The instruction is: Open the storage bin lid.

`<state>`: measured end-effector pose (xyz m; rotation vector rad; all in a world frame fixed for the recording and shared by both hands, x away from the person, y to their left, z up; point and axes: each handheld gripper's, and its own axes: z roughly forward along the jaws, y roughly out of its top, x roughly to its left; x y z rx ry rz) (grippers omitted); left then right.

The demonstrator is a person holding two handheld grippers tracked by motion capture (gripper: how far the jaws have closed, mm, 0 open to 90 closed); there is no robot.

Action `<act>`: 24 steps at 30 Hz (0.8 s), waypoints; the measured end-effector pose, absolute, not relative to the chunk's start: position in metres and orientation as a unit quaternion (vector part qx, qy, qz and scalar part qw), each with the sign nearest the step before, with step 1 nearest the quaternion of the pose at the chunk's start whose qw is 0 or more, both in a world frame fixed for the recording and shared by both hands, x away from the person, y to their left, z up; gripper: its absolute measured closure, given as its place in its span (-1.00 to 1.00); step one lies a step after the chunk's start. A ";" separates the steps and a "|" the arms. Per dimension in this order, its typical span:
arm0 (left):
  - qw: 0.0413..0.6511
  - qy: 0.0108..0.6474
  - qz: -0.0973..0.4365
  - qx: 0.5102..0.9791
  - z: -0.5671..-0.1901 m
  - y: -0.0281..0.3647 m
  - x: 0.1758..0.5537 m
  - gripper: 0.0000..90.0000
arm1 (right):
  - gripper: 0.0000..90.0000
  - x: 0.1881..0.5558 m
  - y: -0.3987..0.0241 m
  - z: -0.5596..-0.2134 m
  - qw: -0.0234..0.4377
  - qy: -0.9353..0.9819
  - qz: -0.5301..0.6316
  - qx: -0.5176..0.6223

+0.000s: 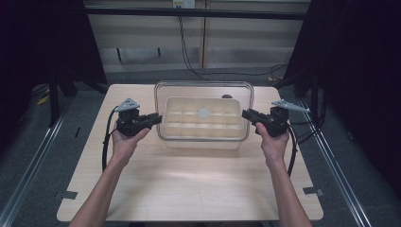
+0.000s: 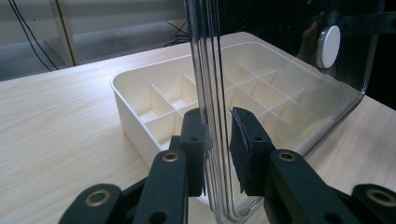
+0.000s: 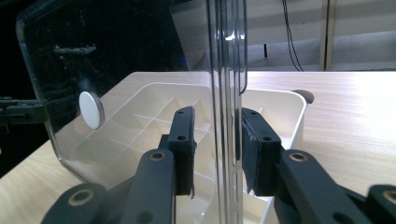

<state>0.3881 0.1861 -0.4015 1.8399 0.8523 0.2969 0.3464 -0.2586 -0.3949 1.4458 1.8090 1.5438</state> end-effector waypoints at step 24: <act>0.524 0.343 0.108 0.772 -0.394 0.193 0.370 0.70 | 0.56 0.328 -0.261 -0.387 0.170 0.654 0.545 0.496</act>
